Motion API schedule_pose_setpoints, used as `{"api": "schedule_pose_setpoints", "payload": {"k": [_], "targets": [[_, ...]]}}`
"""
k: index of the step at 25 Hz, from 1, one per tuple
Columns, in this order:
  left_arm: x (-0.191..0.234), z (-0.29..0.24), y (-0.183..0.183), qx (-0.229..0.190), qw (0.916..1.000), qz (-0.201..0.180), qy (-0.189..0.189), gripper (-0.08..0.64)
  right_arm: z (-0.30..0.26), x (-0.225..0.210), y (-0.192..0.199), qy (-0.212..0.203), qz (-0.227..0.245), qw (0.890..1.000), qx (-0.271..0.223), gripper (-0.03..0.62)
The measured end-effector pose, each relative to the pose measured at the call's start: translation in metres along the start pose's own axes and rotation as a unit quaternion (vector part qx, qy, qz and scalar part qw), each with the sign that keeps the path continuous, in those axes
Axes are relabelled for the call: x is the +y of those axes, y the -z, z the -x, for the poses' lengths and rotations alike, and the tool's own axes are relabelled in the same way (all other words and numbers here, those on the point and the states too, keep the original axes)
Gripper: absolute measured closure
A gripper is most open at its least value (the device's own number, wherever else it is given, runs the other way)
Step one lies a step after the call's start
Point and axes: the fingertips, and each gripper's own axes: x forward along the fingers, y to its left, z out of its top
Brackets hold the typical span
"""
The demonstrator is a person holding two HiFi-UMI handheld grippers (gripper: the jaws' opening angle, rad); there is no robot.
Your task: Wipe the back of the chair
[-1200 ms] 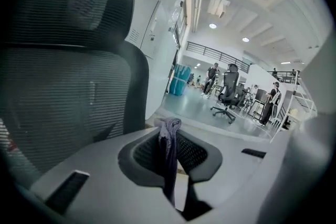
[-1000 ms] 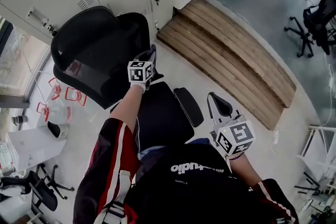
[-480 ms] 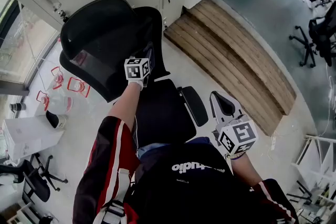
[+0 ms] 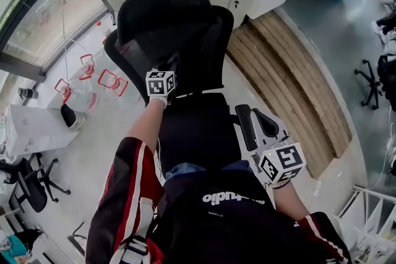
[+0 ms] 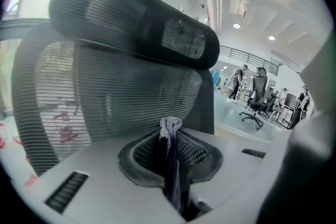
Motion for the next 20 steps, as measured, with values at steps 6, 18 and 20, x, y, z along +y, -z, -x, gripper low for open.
{"api": "schedule_pose_setpoints", "payload": {"k": [6,18,20], "targets": [[0.085,0.068,0.013,-0.001,0.9988,0.010,-0.048,0.495,-0.025,0.068,-0.002,-0.039,0.014,0.999,0.008,0.577],[0.207,0.193,0.026,-0.024,0.9912,0.057,-0.117,0.496,-0.058,0.186,-0.011,-0.087,0.031,0.996,0.011,0.577],[0.214,0.214,0.025,-0.029,0.9908,0.057,-0.119,0.495,-0.060,0.205,-0.014,-0.099,0.034,0.994,0.006,0.577]]}}
